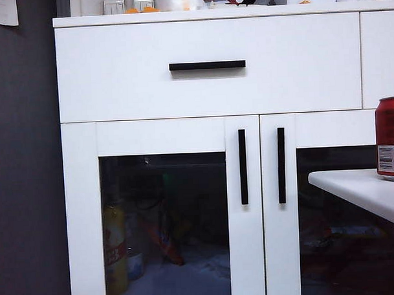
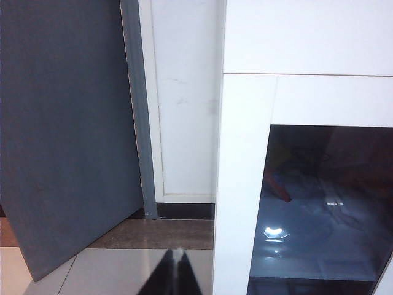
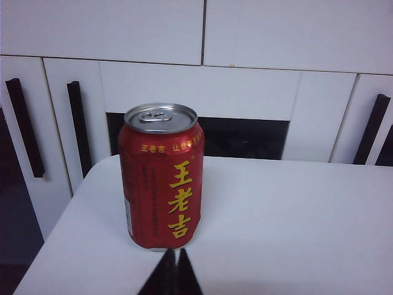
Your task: Open the left door of the white cabinet, pick up a can of beverage from the table on the right, place it inside the cabinet, and finally close the cabinet door.
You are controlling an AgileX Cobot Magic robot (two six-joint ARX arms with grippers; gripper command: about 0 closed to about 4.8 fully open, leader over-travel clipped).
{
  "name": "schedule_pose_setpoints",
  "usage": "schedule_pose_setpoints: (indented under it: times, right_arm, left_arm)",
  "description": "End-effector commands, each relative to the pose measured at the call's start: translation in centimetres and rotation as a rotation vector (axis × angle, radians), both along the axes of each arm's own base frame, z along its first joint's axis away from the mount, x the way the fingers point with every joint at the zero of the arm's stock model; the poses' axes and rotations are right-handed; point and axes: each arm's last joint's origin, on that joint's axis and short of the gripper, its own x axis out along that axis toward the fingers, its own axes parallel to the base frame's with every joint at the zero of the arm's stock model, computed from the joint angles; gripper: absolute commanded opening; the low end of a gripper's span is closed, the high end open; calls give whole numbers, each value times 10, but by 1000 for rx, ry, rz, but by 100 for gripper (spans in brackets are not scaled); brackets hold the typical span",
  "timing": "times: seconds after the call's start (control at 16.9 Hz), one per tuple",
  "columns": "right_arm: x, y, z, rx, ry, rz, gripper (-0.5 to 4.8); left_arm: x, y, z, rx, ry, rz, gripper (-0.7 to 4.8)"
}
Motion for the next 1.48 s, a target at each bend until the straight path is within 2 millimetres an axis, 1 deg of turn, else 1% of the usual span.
schedule_pose_setpoints:
  times: [0.06,0.42,0.47,0.53,0.59,0.65,0.83,0.89,0.95,1.01,1.13,1.19,1.36,1.42,1.48]
  right_arm:
    - [0,0,0,-3,-10,-2,-1]
    - [0,0,1,15,-21,2,0]
    - [0,0,4,29,-26,3,30]
    - [-1,0,8,29,-28,3,155]
    - [-4,0,20,29,-48,1,458]
    - [-7,0,30,32,-68,2,479]
    - [-18,2,55,29,-69,41,479]
    - [-27,2,72,28,-60,51,479]
    - [-35,2,85,25,-63,50,479]
    - [-40,2,95,21,-75,51,479]
    - [-53,4,121,14,-144,119,479]
    - [-62,8,146,1,-203,225,479]
    - [-66,11,188,-18,-294,330,479]
    - [-68,11,220,-12,-321,356,479]
    - [-68,12,232,-15,-326,371,479]
  left_arm:
    - [0,0,1,3,-9,4,-6]
    - [0,0,1,0,-10,3,-2]
    - [0,0,2,-32,-13,3,35]
    - [0,0,3,-76,-18,3,123]
    - [-1,0,6,-134,-29,1,354]
    - [-2,-1,12,-160,-45,-27,479]
    - [-7,-5,31,-154,-88,-181,479]
    - [-12,-7,44,-151,-119,-265,479]
    - [-16,-8,57,-174,-148,-295,479]
    - [-19,-9,64,-189,-164,-309,479]
    - [-27,-10,83,-222,-203,-369,479]
    - [-36,-11,101,-235,-247,-418,479]
    - [-48,-12,126,-276,-301,-440,479]
    - [-49,-12,144,-273,-308,-459,479]
    - [-47,-12,152,-273,-305,-460,479]
